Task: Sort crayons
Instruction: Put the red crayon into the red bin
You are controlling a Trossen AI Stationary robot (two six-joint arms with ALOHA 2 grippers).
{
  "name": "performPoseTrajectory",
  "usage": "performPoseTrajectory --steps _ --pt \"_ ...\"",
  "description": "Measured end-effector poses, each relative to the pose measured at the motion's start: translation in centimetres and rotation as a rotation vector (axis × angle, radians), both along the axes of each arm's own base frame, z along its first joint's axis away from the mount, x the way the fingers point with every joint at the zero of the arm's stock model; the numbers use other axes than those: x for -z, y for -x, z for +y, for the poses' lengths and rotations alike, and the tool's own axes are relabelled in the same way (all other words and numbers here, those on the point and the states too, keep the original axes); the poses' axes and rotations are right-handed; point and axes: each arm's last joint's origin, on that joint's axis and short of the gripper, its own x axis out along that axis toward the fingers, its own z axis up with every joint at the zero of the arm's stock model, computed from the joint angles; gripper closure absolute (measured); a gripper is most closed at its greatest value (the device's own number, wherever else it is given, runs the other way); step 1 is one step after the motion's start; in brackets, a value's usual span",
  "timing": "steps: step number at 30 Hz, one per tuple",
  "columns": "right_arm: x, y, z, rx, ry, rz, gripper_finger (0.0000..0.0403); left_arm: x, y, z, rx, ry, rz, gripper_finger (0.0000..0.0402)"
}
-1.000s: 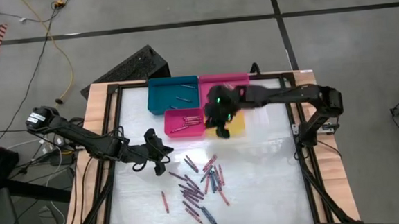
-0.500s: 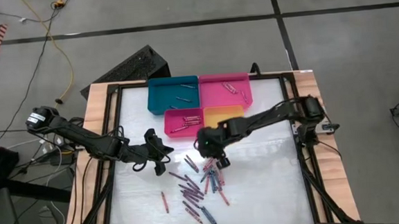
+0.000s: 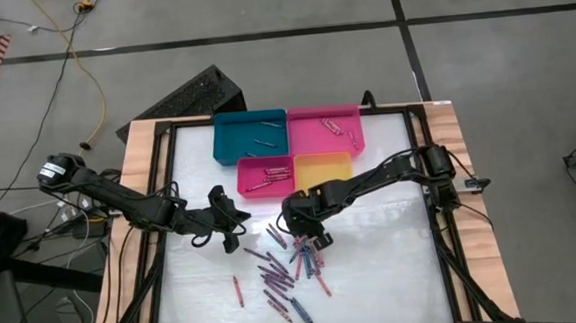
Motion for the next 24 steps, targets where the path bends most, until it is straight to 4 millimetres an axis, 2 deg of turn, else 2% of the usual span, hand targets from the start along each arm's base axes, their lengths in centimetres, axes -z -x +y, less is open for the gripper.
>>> performPoseTrajectory --steps 14,24 --pt "0.0 0.0 -0.1 0.042 0.002 0.004 0.0256 0.0 0.0 0.0 -0.001 0.002 -0.001 0.0401" --pt "1.8 -0.4 0.0 0.051 0.051 0.041 0.0257 0.0 0.0 0.0 -0.002 0.003 0.001 0.0401"
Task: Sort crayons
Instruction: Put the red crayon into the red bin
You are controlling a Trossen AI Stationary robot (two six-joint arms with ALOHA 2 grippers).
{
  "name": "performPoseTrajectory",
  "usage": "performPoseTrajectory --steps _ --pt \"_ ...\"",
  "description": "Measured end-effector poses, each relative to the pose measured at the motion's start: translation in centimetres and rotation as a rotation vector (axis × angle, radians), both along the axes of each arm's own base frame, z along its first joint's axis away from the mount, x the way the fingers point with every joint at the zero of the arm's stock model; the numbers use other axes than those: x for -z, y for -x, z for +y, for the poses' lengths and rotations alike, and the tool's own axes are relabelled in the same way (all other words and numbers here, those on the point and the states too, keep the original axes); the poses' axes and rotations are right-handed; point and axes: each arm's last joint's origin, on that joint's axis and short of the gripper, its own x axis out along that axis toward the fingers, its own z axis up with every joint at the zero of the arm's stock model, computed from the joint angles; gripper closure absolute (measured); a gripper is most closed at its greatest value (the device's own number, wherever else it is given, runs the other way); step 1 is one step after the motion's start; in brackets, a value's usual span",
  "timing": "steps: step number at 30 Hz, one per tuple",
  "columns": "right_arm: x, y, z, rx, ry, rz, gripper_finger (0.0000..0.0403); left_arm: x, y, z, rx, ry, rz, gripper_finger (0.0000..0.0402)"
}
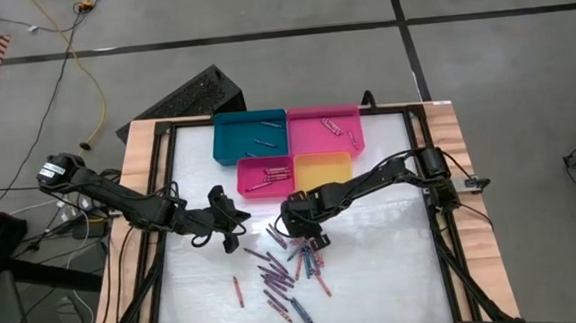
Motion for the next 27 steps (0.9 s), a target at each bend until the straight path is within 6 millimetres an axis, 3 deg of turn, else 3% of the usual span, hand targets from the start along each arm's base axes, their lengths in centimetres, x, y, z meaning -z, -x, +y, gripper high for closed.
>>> performPoseTrajectory --steps 6,16,27 --pt "-0.2 0.0 -0.1 0.017 0.039 -0.011 0.0257 0.0 0.0 0.0 0.0 0.0 0.0 0.0401" --pt "-3.2 -1.2 1.0 0.034 0.036 -0.084 0.0255 0.0 0.0 0.0 -0.001 0.0 0.0 0.0401" --pt "-2.5 -0.3 2.8 0.018 0.026 -0.031 0.0255 0.0 0.0 0.0 0.0 0.0 0.0 0.0401"
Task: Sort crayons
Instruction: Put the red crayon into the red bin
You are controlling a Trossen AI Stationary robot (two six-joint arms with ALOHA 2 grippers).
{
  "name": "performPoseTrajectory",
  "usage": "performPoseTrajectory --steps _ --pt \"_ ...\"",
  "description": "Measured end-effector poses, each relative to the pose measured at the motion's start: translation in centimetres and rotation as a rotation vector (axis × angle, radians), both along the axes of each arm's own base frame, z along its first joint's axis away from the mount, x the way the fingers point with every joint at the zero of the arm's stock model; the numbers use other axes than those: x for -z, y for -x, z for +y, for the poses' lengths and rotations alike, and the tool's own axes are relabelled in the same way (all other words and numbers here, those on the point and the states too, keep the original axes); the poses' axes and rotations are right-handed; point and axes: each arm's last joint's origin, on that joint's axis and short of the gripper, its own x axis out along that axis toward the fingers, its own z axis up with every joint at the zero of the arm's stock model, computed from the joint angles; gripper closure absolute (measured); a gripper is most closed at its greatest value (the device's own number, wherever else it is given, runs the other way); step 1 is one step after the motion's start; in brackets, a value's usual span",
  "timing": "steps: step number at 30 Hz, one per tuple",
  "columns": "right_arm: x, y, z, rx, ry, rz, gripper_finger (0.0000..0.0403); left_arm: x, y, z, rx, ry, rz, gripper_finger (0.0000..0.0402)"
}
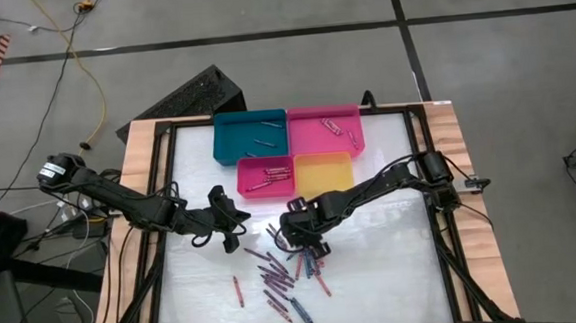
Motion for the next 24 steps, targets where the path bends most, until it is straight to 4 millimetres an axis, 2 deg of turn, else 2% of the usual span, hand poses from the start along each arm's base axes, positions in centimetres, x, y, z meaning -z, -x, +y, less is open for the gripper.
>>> performPoseTrajectory --steps 20,24 --pt "2.1 -0.4 0.0 0.044 -0.002 0.06 0.0255 0.0 0.0 0.0 -0.007 0.012 -0.001 0.0401" --pt "2.2 -0.4 -0.1 0.049 -0.002 0.065 0.0273 0.0 0.0 0.0 -0.007 0.012 -0.001 0.0401"
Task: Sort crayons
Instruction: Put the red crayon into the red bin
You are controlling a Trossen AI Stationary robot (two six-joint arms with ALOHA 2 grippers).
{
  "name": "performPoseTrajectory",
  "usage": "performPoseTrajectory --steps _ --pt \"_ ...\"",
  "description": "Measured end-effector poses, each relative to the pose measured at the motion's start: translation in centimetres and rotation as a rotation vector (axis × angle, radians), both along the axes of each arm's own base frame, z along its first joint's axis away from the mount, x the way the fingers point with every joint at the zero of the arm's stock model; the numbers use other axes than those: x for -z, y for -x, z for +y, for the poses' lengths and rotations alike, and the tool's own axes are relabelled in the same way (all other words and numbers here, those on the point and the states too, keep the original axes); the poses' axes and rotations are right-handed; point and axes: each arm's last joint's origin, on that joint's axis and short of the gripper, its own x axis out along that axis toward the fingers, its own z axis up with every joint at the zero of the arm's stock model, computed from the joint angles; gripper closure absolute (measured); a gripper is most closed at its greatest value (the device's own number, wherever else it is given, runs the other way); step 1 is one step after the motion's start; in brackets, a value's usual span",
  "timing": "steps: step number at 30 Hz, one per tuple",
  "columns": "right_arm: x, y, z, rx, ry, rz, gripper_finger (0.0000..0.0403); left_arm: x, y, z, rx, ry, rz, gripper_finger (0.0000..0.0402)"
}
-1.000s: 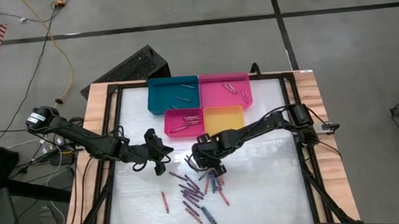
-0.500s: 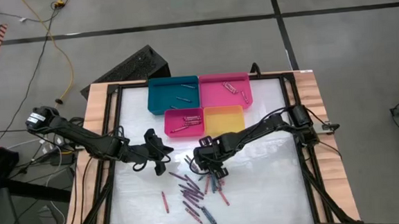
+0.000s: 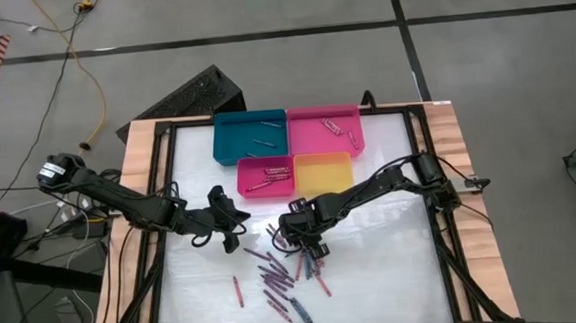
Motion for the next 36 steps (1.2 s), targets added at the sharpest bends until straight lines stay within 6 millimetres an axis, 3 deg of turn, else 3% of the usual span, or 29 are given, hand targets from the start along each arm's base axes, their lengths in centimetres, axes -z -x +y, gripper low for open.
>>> performPoseTrajectory --steps 12,26,36 --pt "0.1 0.2 -0.5 0.029 -0.009 0.035 0.0396 0.0 0.0 0.0 0.0 0.0 0.0 0.0401" --pt "-1.1 -0.4 -1.3 0.042 -0.016 0.014 0.04 0.0 0.0 0.0 0.0 0.0 -0.001 0.0401" --pt "-4.4 -1.8 -3.0 0.033 -0.009 -0.029 0.0401 0.0 0.0 0.0 0.0 0.0 0.0 0.0401"
